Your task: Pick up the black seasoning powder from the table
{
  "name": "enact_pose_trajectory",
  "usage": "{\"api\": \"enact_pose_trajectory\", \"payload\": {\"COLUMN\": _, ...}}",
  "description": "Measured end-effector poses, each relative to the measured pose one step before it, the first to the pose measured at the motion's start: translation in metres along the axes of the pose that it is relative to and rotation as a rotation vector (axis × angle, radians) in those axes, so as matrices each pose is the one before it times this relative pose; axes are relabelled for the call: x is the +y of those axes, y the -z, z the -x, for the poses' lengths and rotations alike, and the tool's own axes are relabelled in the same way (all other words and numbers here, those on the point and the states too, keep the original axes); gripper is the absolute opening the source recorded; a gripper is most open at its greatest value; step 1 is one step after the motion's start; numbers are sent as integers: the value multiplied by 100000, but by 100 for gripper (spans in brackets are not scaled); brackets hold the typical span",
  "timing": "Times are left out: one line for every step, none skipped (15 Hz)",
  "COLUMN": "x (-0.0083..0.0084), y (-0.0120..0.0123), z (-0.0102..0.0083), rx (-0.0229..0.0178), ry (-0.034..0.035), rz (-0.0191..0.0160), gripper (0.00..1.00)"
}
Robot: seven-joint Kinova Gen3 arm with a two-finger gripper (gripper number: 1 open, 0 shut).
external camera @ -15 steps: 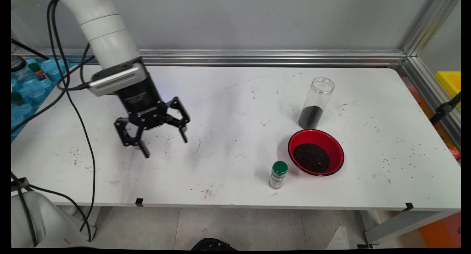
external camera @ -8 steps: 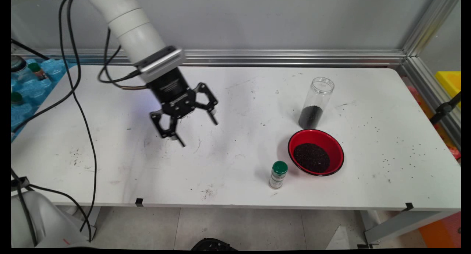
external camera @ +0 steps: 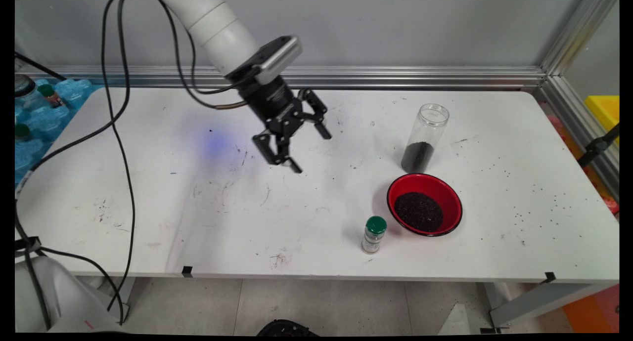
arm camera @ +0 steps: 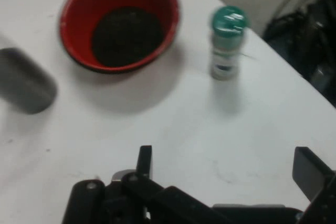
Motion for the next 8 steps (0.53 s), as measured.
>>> {"api": "enact_pose_trajectory", "payload": {"x": -613, "y": -299, "z": -117, "rx": 539, "ry": 3057, "rz": -1717, "gripper": 100}}
{"api": "enact_pose_trajectory", "payload": {"x": -597, "y": -328, "z": -143, "rx": 569, "ry": 3094, "rz": -1657, "gripper": 100}}
{"api": "enact_pose_trajectory", "payload": {"x": -504, "y": -306, "z": -132, "rx": 497, "ry": 2714, "rz": -1394, "gripper": 100}}
{"api": "enact_pose_trajectory", "payload": {"x": -564, "y": -385, "z": -166, "rx": 650, "ry": 3177, "rz": -1545, "gripper": 100}}
{"api": "enact_pose_trajectory", "payload": {"x": -516, "y": -394, "z": -153, "rx": 614, "ry": 3135, "rz": -1455, "gripper": 100}}
{"api": "enact_pose_trajectory", "payload": {"x": -438, "y": -365, "z": -139, "rx": 547, "ry": 2635, "rz": -1245, "gripper": 100}}
{"api": "enact_pose_trajectory", "payload": {"x": -272, "y": -245, "z": -88, "rx": 325, "ry": 1705, "rz": -778, "gripper": 100}}
{"api": "enact_pose_trajectory", "payload": {"x": -483, "y": -481, "z": -143, "rx": 610, "ry": 3061, "rz": -1315, "gripper": 100}}
